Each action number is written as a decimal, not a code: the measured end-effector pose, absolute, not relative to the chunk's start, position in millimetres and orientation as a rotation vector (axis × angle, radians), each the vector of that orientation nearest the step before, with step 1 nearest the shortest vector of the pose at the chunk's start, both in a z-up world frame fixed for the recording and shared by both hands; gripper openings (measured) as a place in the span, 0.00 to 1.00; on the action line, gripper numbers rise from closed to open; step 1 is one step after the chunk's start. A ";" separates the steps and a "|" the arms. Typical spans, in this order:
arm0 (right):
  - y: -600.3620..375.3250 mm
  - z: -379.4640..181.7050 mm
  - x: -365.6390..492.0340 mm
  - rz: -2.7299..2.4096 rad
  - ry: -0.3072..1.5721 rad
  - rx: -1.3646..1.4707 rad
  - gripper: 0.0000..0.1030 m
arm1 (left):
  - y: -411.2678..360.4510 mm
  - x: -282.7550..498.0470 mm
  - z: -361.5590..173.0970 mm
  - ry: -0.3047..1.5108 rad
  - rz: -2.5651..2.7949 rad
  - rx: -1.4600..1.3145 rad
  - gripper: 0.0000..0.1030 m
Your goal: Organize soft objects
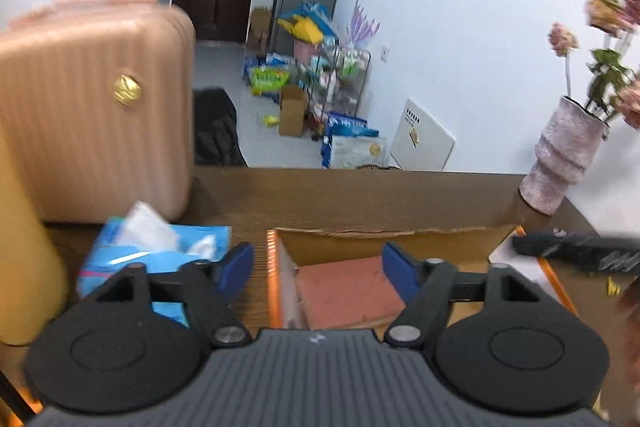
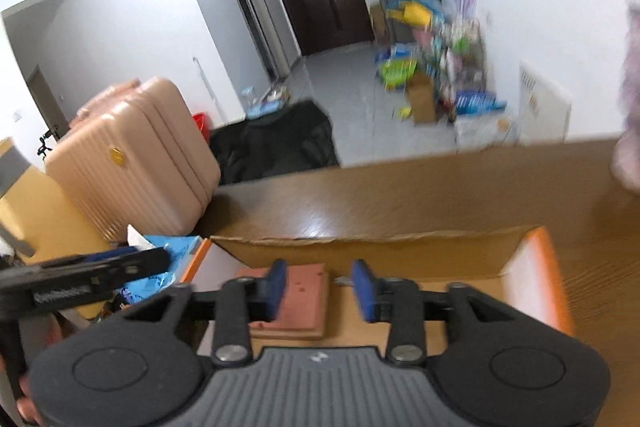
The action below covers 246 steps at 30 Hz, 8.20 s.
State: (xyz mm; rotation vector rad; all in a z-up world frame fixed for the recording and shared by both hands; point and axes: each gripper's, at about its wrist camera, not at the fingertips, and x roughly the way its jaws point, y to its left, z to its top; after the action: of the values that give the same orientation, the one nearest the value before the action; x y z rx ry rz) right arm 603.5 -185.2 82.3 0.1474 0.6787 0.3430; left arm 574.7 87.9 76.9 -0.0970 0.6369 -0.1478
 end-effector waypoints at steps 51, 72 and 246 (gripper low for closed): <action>-263.9 -17.3 174.4 0.407 0.344 0.092 0.98 | 9.3 179.4 4.6 0.497 -0.056 -0.101 1.00; -207.4 -28.8 356.6 0.472 0.535 -0.024 0.54 | -3.5 281.1 -50.0 0.679 -0.172 -0.054 0.36; -140.4 -32.2 406.1 0.576 0.735 0.301 0.20 | 96.3 365.0 -35.5 0.729 -0.302 -0.332 0.10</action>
State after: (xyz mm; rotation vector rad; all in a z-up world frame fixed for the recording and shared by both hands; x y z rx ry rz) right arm 406.1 -140.4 -32.2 0.3012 0.7352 0.5760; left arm 365.0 96.3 -35.5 -0.3315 0.7291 -0.3023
